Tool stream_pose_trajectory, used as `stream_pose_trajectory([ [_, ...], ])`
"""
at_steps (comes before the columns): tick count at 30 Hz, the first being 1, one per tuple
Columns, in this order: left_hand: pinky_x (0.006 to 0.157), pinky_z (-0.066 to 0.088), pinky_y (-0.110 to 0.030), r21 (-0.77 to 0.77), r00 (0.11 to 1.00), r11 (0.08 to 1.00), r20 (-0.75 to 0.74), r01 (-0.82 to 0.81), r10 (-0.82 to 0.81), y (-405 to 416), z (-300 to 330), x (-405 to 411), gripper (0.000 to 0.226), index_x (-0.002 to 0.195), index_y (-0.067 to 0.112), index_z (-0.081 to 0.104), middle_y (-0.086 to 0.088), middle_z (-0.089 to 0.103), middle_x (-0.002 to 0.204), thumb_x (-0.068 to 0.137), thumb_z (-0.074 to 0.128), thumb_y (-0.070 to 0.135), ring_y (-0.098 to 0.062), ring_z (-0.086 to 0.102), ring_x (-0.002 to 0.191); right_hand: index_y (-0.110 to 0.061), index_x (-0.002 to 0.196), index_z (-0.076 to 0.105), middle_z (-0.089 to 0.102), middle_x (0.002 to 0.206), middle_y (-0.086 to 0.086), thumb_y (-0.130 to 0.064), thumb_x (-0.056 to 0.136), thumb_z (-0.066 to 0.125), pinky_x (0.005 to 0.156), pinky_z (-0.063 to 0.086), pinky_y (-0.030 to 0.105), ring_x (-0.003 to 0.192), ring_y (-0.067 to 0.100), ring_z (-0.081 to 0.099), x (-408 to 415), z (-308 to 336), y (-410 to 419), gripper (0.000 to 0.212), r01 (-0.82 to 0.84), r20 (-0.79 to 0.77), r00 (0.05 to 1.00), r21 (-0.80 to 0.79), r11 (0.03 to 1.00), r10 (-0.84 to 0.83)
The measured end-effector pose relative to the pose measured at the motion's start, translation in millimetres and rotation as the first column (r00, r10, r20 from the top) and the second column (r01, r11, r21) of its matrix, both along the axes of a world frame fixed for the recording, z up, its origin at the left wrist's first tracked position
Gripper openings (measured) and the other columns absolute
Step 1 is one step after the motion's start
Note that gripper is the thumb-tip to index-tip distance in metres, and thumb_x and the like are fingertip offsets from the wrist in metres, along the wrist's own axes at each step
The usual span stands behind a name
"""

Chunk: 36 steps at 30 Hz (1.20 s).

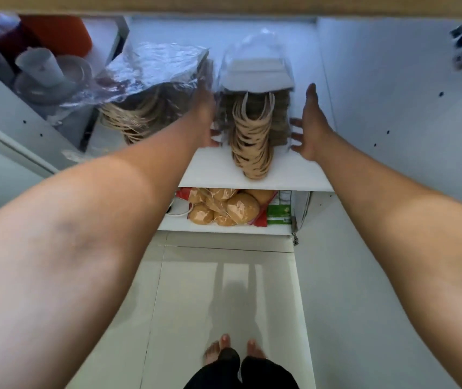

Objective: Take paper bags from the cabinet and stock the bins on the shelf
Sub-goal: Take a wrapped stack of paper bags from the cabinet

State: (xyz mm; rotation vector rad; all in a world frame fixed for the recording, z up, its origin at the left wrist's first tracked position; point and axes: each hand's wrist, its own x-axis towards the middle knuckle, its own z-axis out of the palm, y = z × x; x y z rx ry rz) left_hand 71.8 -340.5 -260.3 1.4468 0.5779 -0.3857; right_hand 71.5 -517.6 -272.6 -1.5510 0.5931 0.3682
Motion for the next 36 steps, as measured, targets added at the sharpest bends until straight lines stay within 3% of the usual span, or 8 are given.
stream_pose_trajectory([
  [5, 0.1, 0.039, -0.057, -0.011, 0.979, 1.0, -0.202, -0.005, 0.003, 6, 7, -49, 0.101, 0.137, 0.013, 0.045, -0.012, 0.052, 0.132, 0.075, 0.011, 0.086, -0.034, 0.05, 0.116, -0.018, 0.148, 0.032, 0.046, 0.145, 0.011, -0.085, 0.073, 0.039, 0.1, 0.041, 0.052, 0.128, 0.034, 0.048, -49, 12, -6, 0.1, 0.038, -0.196, 0.98, 0.063, 0.997, -0.025],
  [9, 0.088, 0.05, -0.046, -0.019, 0.947, 0.999, -0.318, 0.034, -0.038, 7, 1, -82, 0.102, 0.13, 0.013, 0.045, -0.013, 0.056, 0.121, 0.067, 0.025, 0.09, -0.033, 0.052, 0.118, -0.011, 0.105, 0.056, 0.057, 0.09, 0.011, -0.066, 0.08, 0.057, 0.075, 0.048, 0.033, 0.081, 0.025, 0.056, -88, 21, -10, 0.06, -0.081, -0.333, 0.935, 0.126, 0.989, 0.119],
  [14, 0.063, 0.039, -0.023, -0.126, 0.915, 0.982, -0.364, 0.138, -0.176, 0, 5, -120, 0.066, 0.046, 0.017, 0.054, 0.0, 0.049, 0.048, 0.079, 0.043, 0.074, -0.012, 0.048, 0.051, -0.019, 0.078, 0.058, 0.063, 0.068, 0.002, -0.058, 0.082, 0.058, 0.048, 0.046, 0.017, 0.058, 0.016, 0.06, -117, 15, -8, 0.04, -0.098, -0.357, 0.923, 0.151, 0.984, 0.146],
  [16, 0.047, 0.032, -0.017, -0.129, 0.901, 0.978, -0.383, 0.167, -0.204, -3, 7, -139, 0.06, 0.041, 0.018, 0.047, 0.004, 0.042, 0.033, 0.085, 0.046, 0.06, -0.01, 0.039, 0.03, -0.018, 0.082, 0.062, 0.067, 0.06, 0.0, -0.058, 0.082, 0.058, 0.045, 0.047, 0.015, 0.047, 0.015, 0.064, -131, 14, -8, 0.04, -0.093, -0.366, 0.919, 0.166, 0.982, 0.148],
  [22, 0.083, 0.046, -0.033, -0.226, 0.908, 0.974, -0.407, 0.005, -0.099, 13, 35, -207, 0.036, 0.091, 0.019, 0.061, -0.011, 0.068, 0.095, 0.081, 0.058, 0.053, -0.023, 0.059, 0.082, -0.019, 0.123, 0.057, 0.067, 0.116, 0.007, -0.062, 0.068, 0.067, 0.099, 0.045, 0.04, 0.104, 0.024, 0.061, -180, 49, 7, 0.071, -0.151, -0.373, 0.907, 0.147, 0.978, 0.196],
  [25, 0.102, 0.042, -0.038, -0.257, 0.916, 0.961, -0.4, -0.099, -0.012, 25, 73, -246, 0.034, 0.091, 0.012, 0.061, -0.015, 0.067, 0.094, 0.087, 0.056, 0.045, -0.025, 0.059, 0.087, -0.023, 0.133, 0.05, 0.061, 0.129, 0.008, -0.066, 0.049, 0.072, 0.105, 0.04, 0.047, 0.118, 0.028, 0.055, -199, 78, 27, 0.096, -0.231, -0.381, 0.886, 0.13, 0.964, 0.264],
  [29, 0.091, 0.046, -0.035, -0.201, 0.893, 0.949, -0.429, -0.243, 0.138, 57, 112, -288, 0.033, 0.082, 0.01, 0.058, -0.014, 0.064, 0.076, 0.087, 0.056, 0.043, -0.023, 0.055, 0.076, -0.015, 0.127, 0.053, 0.066, 0.118, 0.01, -0.056, 0.067, 0.07, 0.098, 0.045, 0.04, 0.104, 0.027, 0.061, -218, 111, 69, 0.075, -0.342, -0.359, 0.862, 0.109, 0.933, 0.358],
  [36, 0.073, 0.055, -0.038, -0.053, 0.823, 0.889, -0.407, -0.454, 0.396, 155, 165, -344, 0.048, 0.09, 0.008, 0.059, -0.015, 0.06, 0.092, 0.07, 0.07, 0.051, -0.025, 0.061, 0.075, -0.015, 0.128, 0.051, 0.064, 0.124, 0.012, -0.064, 0.037, 0.074, 0.104, 0.042, 0.05, 0.112, 0.033, 0.06, -231, 151, 181, 0.106, -0.568, -0.331, 0.756, 0.096, 0.817, 0.565],
])
